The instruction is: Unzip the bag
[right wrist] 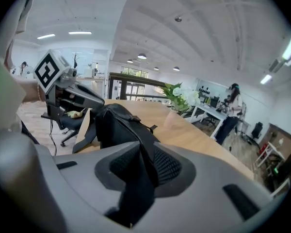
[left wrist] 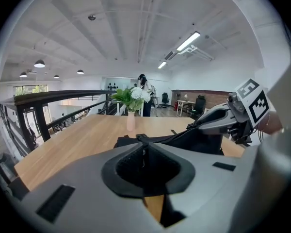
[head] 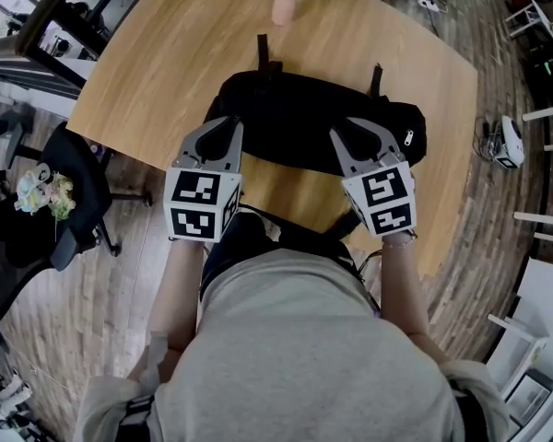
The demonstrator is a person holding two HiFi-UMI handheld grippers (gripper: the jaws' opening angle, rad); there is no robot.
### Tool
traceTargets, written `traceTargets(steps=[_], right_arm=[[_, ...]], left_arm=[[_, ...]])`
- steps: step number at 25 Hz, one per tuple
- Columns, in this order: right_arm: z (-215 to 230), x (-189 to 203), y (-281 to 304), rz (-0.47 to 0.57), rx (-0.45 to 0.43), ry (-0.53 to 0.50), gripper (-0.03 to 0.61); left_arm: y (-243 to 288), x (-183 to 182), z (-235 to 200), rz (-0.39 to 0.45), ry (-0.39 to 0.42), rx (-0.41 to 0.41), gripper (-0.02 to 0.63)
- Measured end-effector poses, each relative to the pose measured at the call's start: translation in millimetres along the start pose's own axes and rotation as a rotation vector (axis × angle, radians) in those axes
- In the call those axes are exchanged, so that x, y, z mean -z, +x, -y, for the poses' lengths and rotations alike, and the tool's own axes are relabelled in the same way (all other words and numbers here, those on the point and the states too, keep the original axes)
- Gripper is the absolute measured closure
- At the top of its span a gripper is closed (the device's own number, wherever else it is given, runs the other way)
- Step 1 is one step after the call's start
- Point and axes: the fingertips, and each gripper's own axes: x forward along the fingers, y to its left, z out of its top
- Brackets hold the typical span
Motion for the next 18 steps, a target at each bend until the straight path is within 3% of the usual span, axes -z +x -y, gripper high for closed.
traceTargets(steps=[12, 18], right_arm=[[8, -8, -40, 0.186, 0.006, 0.283, 0.442], [4, -7, -53, 0.253, -0.049, 0.395, 0.489]], left_arm=[[20, -27, 72, 0.053, -0.028, 0.194, 0.591], [25, -23, 101, 0.039, -0.039, 0.274, 0.591]])
